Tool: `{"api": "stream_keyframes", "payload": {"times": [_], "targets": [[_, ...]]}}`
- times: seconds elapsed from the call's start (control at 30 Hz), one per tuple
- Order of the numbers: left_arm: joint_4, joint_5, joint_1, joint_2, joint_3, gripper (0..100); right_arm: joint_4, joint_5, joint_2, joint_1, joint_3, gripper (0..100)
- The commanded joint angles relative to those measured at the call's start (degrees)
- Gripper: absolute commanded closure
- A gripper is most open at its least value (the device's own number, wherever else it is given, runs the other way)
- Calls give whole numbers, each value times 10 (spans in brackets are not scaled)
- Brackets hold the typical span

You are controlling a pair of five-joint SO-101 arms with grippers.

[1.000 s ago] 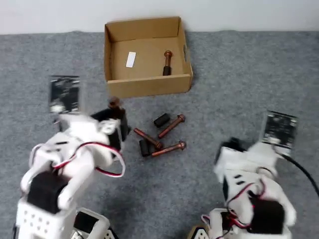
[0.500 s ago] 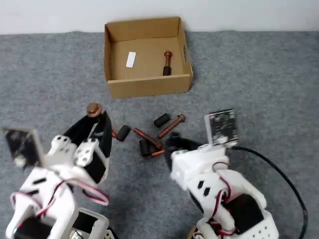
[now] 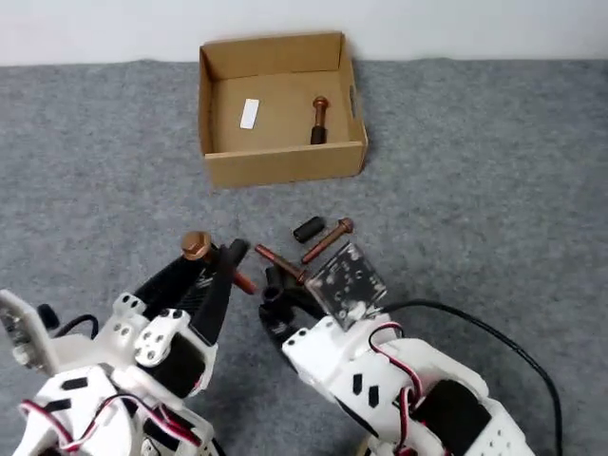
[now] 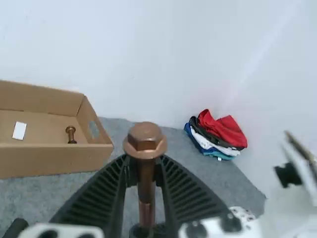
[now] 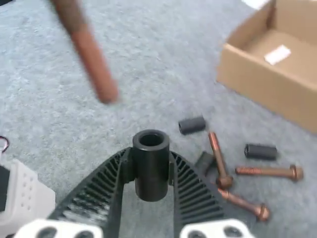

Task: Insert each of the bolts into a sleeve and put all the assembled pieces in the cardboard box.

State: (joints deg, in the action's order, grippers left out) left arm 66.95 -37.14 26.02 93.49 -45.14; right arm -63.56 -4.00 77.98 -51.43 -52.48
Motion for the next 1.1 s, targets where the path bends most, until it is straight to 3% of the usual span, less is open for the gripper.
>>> {"api": "stream_keyframes", "payload": {"times": [0.0,0.83,1.07], "targets": [[-18,-8,11,3,0,995,18,36,6,-20,4,990],[-12,12,26,4,-79,995,18,94,7,-22,53,991],[69,33,81,4,-79,993,18,94,7,-22,53,991]]}}
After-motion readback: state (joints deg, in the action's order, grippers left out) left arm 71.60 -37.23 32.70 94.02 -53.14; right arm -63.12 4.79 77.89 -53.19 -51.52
